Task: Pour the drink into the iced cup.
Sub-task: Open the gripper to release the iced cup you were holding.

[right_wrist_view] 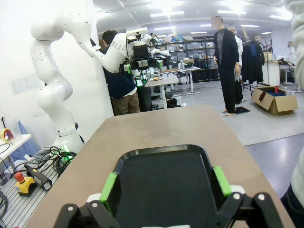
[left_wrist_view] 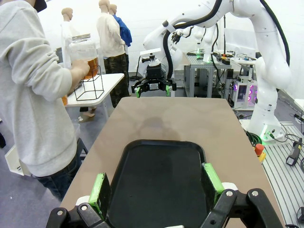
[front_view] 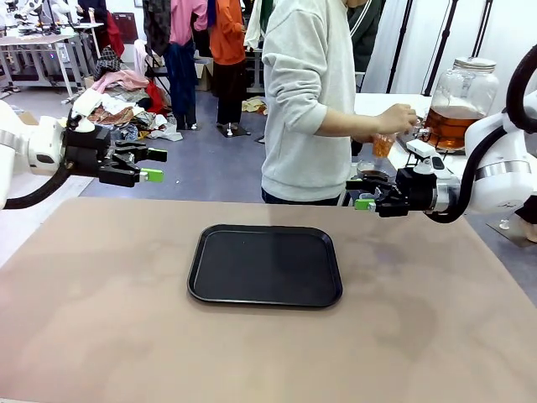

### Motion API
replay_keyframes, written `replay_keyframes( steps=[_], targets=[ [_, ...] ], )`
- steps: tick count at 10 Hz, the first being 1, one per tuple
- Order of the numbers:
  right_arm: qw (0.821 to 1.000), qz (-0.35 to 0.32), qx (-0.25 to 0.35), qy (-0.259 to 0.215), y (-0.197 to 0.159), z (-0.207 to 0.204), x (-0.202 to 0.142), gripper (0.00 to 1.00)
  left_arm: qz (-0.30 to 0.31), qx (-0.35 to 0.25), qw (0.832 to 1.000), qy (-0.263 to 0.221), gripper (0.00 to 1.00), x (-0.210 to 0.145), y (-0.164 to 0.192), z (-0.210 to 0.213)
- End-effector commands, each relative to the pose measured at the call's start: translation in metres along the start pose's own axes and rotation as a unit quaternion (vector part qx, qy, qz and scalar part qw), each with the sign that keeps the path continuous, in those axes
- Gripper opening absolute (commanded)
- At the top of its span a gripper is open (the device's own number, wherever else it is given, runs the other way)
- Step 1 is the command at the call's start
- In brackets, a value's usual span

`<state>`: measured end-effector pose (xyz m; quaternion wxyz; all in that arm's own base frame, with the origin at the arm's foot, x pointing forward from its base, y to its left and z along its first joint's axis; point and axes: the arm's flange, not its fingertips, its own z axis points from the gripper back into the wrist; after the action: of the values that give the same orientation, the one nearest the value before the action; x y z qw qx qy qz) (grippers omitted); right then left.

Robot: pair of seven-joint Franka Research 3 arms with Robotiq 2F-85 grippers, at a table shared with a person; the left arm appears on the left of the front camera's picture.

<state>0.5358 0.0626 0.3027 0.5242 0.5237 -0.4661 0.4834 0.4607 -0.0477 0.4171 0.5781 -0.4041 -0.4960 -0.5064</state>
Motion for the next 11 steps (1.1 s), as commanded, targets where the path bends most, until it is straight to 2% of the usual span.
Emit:
replay_keyframes(
  steps=[1, 11],
  targets=[
    [1.0, 0.001, 0.0, 0.0, -0.0014, 0.0001, 0.0029, 1.0, -0.002, 0.0, 1.0, 0.0, 1.0, 0.0011, -0.0008, 0.0006],
    [1.0, 0.001, 0.0, 0.0, -0.0014, 0.0001, 0.0029, 1.0, -0.002, 0.0, 1.0, 0.0, 1.0, 0.0011, -0.0008, 0.0006]
  ],
)
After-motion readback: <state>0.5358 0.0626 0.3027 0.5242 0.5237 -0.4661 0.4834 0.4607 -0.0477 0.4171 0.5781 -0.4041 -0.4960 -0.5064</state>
